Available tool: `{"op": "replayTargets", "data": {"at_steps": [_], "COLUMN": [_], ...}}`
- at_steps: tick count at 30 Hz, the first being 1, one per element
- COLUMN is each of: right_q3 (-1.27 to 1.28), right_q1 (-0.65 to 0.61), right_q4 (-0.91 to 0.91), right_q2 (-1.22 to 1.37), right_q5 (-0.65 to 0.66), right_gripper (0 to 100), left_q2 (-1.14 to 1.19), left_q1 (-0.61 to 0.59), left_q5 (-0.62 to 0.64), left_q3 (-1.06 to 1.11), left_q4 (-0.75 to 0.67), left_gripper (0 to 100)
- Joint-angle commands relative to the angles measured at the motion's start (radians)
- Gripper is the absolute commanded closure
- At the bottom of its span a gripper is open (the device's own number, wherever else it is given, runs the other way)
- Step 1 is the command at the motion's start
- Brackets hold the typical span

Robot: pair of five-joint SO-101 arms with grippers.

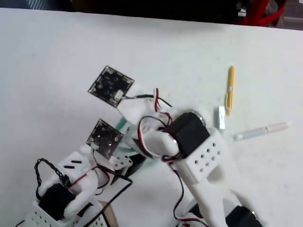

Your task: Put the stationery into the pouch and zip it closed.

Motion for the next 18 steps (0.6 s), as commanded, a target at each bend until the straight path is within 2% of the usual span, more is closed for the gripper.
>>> {"op": "replayTargets", "data": {"at_steps": [1,5,13,16,18], "right_q3": [-0.012,-0.008,-0.049,-0.109,-0.118], "right_q1": [0.018,0.018,0.022,0.022,0.022], "right_q4": [0.002,0.002,0.002,0.002,0.002], "right_q2": [-0.076,-0.179,-0.206,-0.197,-0.194], "right_q5": [0.066,0.068,0.066,0.035,0.025], "right_gripper": [71.5,71.6,71.7,75.2,77.9], "left_q2": [0.004,0.004,0.004,0.004,0.004], "left_q1": [-0.001,-0.001,-0.001,-0.001,-0.001], "left_q5": [0.009,0.009,0.003,0.003,0.003], "left_q3": [-0.006,-0.006,-0.006,-0.005,0.025], "left_q4": [-0.020,-0.020,-0.020,-0.037,-0.097], "left_gripper": [74,74,74,74,74]}}
